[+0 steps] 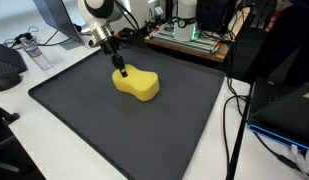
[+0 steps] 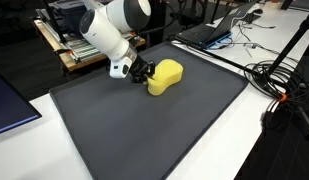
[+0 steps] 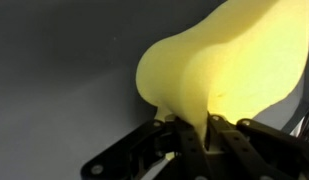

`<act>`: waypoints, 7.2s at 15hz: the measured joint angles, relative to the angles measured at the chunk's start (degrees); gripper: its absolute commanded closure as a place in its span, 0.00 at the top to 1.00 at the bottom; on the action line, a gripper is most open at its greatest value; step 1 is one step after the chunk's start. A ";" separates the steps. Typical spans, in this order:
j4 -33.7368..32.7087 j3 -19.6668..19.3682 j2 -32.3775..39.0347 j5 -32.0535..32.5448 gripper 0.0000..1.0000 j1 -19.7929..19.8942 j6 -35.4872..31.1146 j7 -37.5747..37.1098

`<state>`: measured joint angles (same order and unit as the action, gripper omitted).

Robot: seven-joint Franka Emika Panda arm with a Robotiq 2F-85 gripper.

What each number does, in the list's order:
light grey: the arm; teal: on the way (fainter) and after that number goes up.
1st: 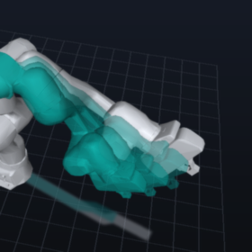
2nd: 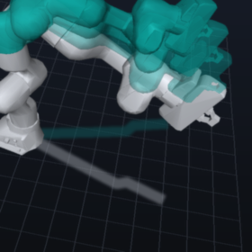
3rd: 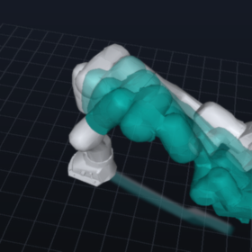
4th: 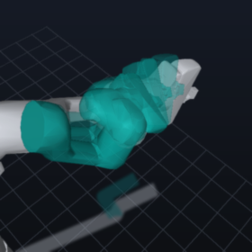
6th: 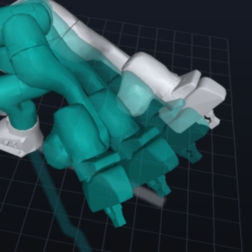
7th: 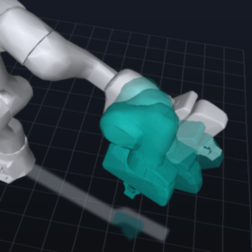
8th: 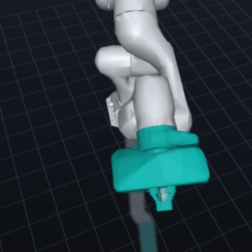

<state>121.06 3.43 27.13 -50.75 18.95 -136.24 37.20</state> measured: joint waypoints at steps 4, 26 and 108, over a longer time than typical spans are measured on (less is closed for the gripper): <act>0.00 -0.55 -0.11 0.00 0.37 -0.43 -0.03 0.00; 6.23 -8.39 -9.81 32.87 1.00 -12.18 -3.19 -41.03; 6.15 -8.16 -2.58 -19.46 1.00 4.76 9.32 15.63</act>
<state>127.21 -4.74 24.55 -70.21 23.71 -126.92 52.83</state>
